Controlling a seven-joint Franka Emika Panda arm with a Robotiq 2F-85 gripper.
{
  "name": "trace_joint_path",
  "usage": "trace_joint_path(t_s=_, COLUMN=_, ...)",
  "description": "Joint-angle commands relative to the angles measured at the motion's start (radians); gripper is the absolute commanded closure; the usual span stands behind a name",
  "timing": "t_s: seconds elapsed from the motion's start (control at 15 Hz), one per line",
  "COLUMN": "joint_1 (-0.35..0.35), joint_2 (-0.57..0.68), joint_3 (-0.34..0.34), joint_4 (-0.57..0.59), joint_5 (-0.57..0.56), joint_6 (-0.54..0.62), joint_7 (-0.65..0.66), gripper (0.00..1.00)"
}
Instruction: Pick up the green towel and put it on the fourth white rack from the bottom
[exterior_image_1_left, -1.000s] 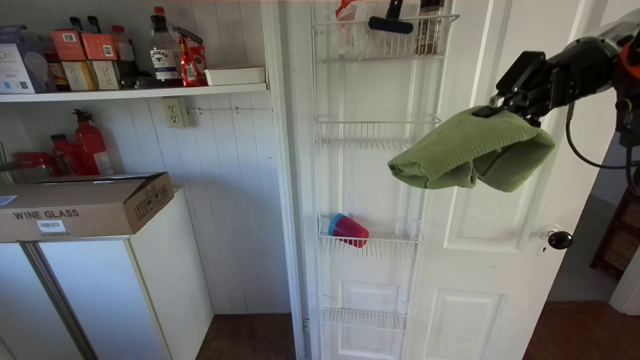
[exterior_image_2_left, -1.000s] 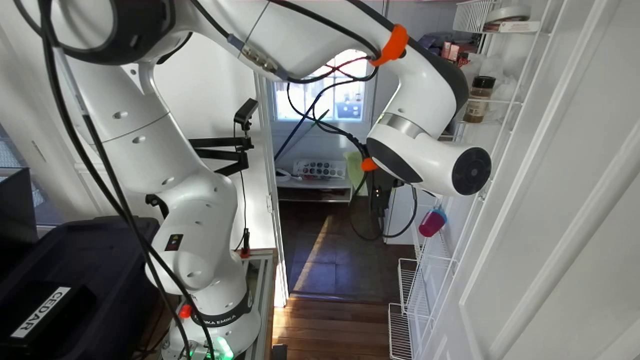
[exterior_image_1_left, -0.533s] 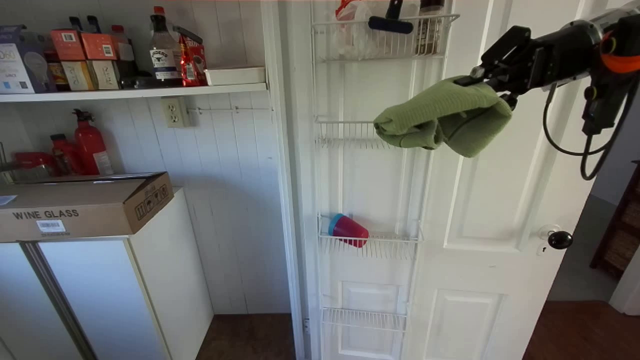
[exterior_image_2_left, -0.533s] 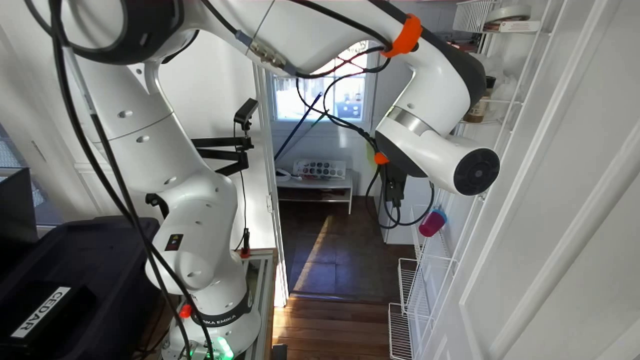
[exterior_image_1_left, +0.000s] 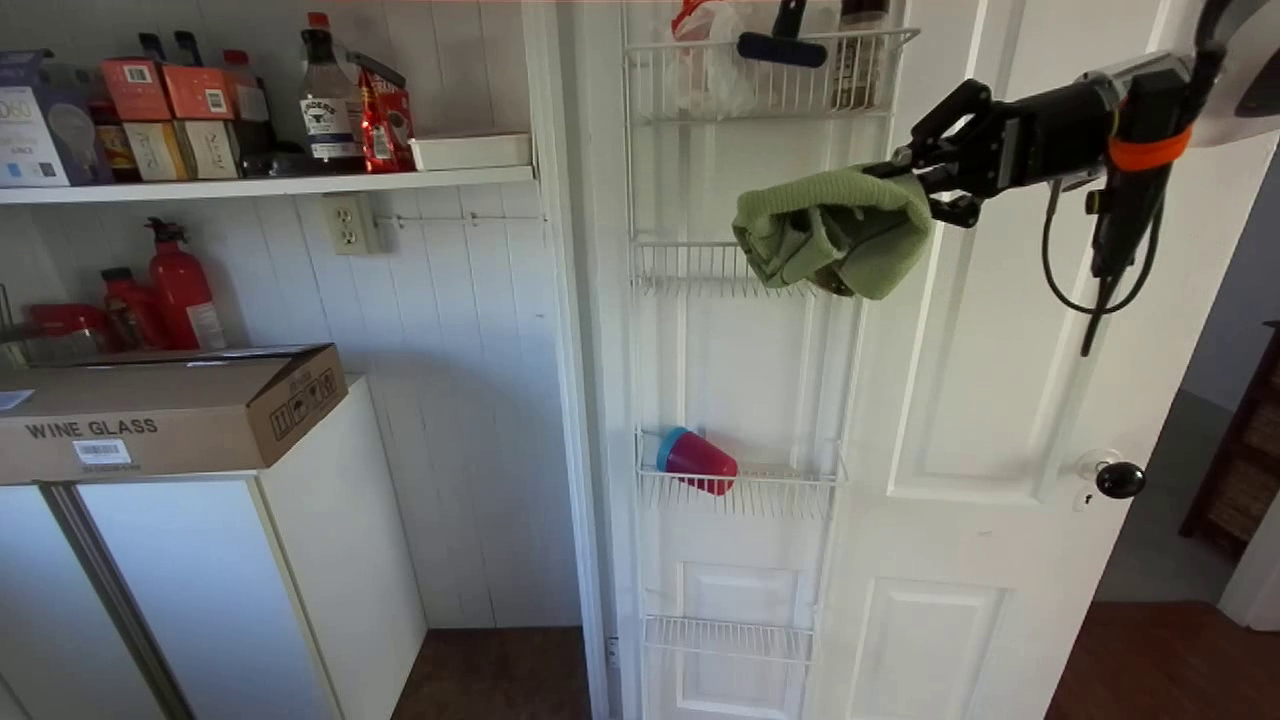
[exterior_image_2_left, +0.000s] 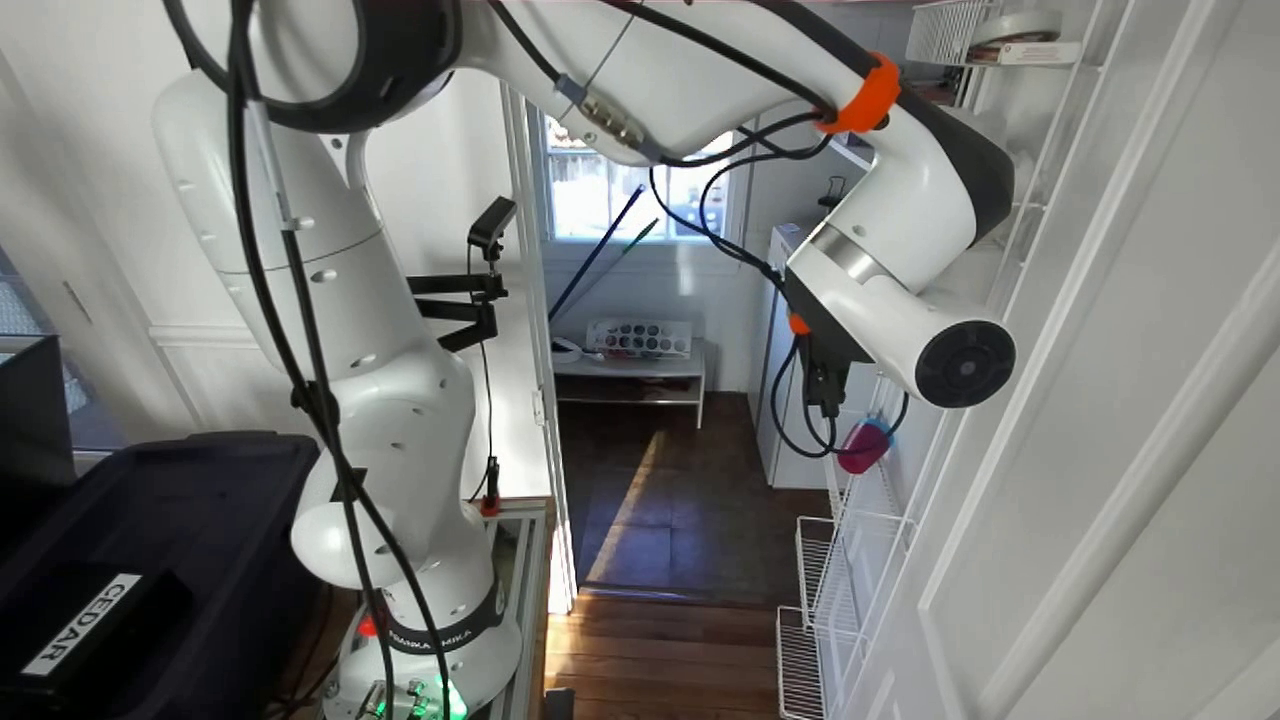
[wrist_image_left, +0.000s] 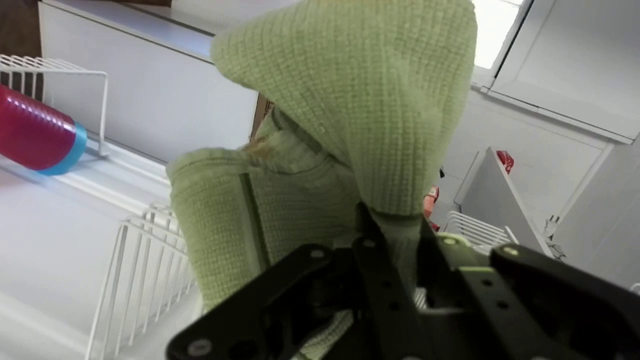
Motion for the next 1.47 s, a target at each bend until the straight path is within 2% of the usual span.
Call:
trace_joint_path(t_s=0.0, joint_1=0.002, joint_2=0.053, joint_3=0.013, joint_4=0.06, joint_5=0.091, joint_6=0.031, joint_7=-0.073, gripper=0.96)
trace_joint_path(t_s=0.67, joint_1=0.009, joint_2=0.08, joint_3=0.02, joint_4=0.092, joint_5=0.18, joint_6=0.067, joint_7=-0.279, gripper=0.96)
trace_joint_path(t_s=1.07, joint_1=0.02, joint_2=0.076, joint_3=0.043, joint_4=0.096, joint_5=0.202, joint_6=0.272, joint_7=-0.173, gripper=0.96)
trace_joint_path(t_s=1.4, joint_1=0.031, joint_2=0.072, joint_3=0.062, joint_4=0.106, joint_5=0.189, joint_6=0.364, joint_7=-0.051, gripper=0.96)
